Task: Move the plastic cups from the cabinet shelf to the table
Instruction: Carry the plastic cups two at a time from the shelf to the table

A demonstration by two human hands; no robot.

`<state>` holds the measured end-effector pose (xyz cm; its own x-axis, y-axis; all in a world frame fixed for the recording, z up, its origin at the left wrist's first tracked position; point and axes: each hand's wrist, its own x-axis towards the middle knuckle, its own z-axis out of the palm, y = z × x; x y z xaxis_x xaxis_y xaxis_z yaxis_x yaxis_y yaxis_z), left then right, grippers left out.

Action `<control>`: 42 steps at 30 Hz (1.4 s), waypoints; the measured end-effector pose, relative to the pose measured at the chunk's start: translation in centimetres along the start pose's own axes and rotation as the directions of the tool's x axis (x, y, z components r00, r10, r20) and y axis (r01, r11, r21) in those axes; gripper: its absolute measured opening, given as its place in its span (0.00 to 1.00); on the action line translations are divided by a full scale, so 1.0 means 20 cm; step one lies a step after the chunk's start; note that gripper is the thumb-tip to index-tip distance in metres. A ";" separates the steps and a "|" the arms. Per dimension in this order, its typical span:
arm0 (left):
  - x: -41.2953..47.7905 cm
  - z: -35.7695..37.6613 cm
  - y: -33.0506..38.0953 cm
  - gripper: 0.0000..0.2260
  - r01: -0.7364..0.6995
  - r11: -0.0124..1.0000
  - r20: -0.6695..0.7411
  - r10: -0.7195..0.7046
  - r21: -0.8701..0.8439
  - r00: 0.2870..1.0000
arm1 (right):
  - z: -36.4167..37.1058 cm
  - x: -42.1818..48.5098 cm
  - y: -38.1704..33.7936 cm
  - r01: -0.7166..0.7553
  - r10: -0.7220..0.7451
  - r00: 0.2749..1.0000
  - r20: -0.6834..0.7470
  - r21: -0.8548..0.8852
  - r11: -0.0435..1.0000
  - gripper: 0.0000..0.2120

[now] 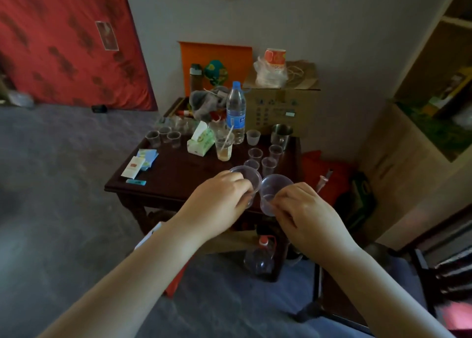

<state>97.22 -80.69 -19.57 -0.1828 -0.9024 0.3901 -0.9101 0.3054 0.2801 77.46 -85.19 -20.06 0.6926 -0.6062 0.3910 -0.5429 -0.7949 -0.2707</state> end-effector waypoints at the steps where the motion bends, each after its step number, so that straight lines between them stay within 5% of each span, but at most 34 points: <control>1: 0.03 0.02 -0.07 0.06 -0.006 1.000 0.010 0.006 -0.012 1.000 | 0.04 0.03 0.02 -0.030 0.030 1.000 -0.002 0.007 1.000 0.07; 15: 0.42 0.41 -0.62 0.07 -0.044 0.985 0.144 0.068 -0.168 0.987 | 0.38 0.37 0.35 -0.296 0.295 0.955 0.013 0.005 0.955 0.04; 22: 0.57 0.69 -0.69 0.07 0.022 0.991 0.237 0.010 -0.132 0.971 | 0.58 0.46 0.68 -0.287 0.286 0.958 0.029 0.089 0.954 0.05; 32: 0.82 1.14 -0.74 0.10 0.180 0.982 0.353 -0.151 -0.051 0.923 | 0.85 0.58 1.29 -0.295 0.260 0.938 0.230 0.130 0.947 0.06; 42: 0.90 1.41 -0.77 0.10 0.290 0.957 0.406 -0.253 -0.030 0.878 | 1.04 0.61 1.55 -0.268 0.192 0.923 0.333 0.200 0.943 0.06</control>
<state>97.57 -110.16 -41.60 -0.0814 -0.9931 -0.0844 -0.9123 0.0401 0.4075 78.92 -117.79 -42.07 0.6935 -0.7203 0.0158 -0.6025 -0.5918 -0.5355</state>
